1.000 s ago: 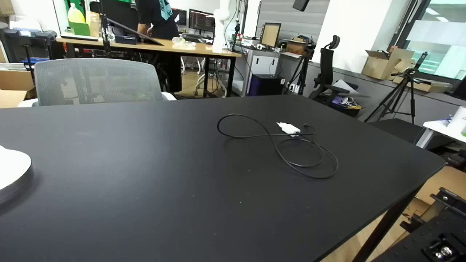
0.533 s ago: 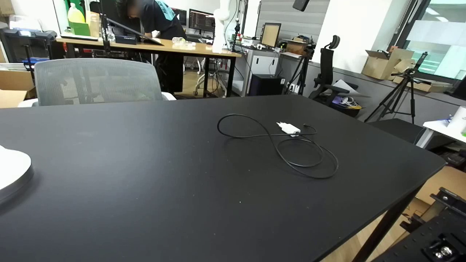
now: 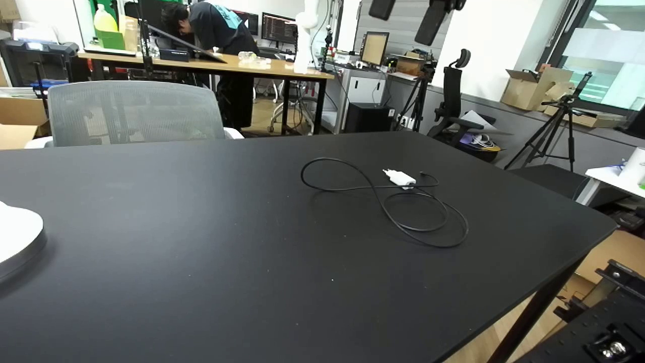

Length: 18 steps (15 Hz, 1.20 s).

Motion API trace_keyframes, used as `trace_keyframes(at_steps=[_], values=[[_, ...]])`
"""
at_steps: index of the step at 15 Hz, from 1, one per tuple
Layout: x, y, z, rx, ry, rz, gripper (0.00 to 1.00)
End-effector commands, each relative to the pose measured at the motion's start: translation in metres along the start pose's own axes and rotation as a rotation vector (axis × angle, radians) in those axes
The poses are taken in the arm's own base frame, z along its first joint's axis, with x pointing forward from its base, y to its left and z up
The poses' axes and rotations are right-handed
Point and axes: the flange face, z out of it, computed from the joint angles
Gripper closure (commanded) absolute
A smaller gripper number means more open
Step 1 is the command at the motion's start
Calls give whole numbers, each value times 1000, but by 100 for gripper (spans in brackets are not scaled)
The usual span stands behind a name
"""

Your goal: Move the charging pin to the left

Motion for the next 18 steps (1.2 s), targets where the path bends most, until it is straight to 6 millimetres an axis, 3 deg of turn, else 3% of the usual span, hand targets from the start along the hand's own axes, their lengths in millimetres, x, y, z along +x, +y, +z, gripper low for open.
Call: trace_keyframes(at_steps=[1, 4, 7, 10, 11, 15, 18], values=[[-3, 41, 19, 77, -79, -127, 0], [0, 79, 37, -80, -100, -155, 0], [15, 95, 51, -215, -70, -205, 0], [33, 99, 63, -300, -24, -199, 0], [16, 96, 60, -256, -42, -226, 0], [27, 96, 70, -285, -47, -222, 0], [34, 85, 89, -236, -74, -353, 0]])
